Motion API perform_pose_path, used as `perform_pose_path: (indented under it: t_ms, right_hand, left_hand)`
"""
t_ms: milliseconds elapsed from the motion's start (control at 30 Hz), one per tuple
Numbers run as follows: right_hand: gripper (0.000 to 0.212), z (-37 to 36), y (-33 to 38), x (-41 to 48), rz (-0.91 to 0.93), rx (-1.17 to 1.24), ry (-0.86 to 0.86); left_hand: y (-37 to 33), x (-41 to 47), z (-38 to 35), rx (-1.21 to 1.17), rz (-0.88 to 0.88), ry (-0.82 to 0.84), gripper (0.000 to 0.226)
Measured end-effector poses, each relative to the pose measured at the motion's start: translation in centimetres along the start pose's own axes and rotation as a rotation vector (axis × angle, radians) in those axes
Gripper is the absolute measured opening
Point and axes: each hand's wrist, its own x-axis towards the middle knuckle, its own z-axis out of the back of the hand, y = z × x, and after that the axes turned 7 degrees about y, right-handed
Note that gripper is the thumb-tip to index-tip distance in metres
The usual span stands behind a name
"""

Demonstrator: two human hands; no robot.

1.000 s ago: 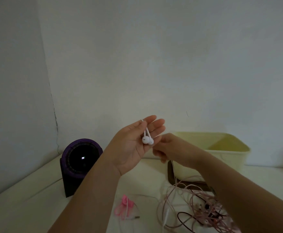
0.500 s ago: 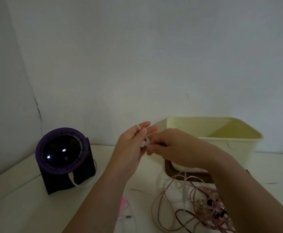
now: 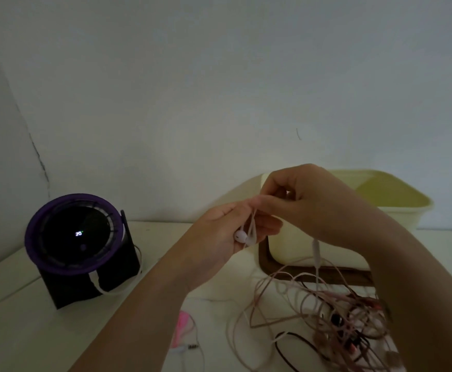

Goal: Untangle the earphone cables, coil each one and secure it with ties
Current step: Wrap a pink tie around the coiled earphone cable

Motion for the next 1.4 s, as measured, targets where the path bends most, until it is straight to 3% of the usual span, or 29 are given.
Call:
perform_pose_path:
  t_ms: [233, 367, 567, 767, 867, 967, 1100, 1233, 1400]
  right_hand:
    - [0.023, 0.8, -0.2, -0.6, 0.006, 0.053, -0.025]
    - [0.021, 0.8, -0.1, -0.6, 0.028, 0.076, -0.034]
    - [0.028, 0.2, -0.1, -0.2, 0.076, 0.199, -0.060]
    - [0.029, -1.4, -1.5, 0.6, -0.002, 0.537, 0.015]
    - [0.030, -2.4, -1.5, 0.7, -0.039, 0.360, 0.103]
    - [0.026, -3.6, -0.5, 0.3, -0.058, 0.129, 0.275]
    - [0.024, -4.3, 0.4, -0.1, -0.062, -0.024, 0.378]
    - [0.027, -3.3, 1.2, -0.7, -0.039, -0.151, 0.361]
    - [0.029, -2.0, 2.1, -1.1, 0.004, -0.144, 0.302]
  left_hand:
    - [-0.3, -0.2, -0.3, 0.054, -0.033, -0.027, 0.033]
    - [-0.9, -0.5, -0.5, 0.064, -0.008, 0.053, 0.026]
    - [-1.2, -0.8, -0.9, 0.003, 0.011, 0.145, 0.042]
    - [-2.8, -1.3, -1.1, -0.320, -0.075, 0.139, 0.037]
    - [-3.5, -1.1, -1.0, -0.505, -0.137, -0.018, 0.037]
    - [-3.5, -0.8, -0.1, -0.539, -0.203, -0.132, 0.035]
    - [-2.7, -0.7, 0.9, -0.421, -0.184, -0.189, 0.033]
    - [-1.9, -0.3, 0.9, -0.246, -0.163, -0.194, 0.033]
    - [-1.0, -0.3, 0.9, 0.073, -0.111, -0.190, 0.033]
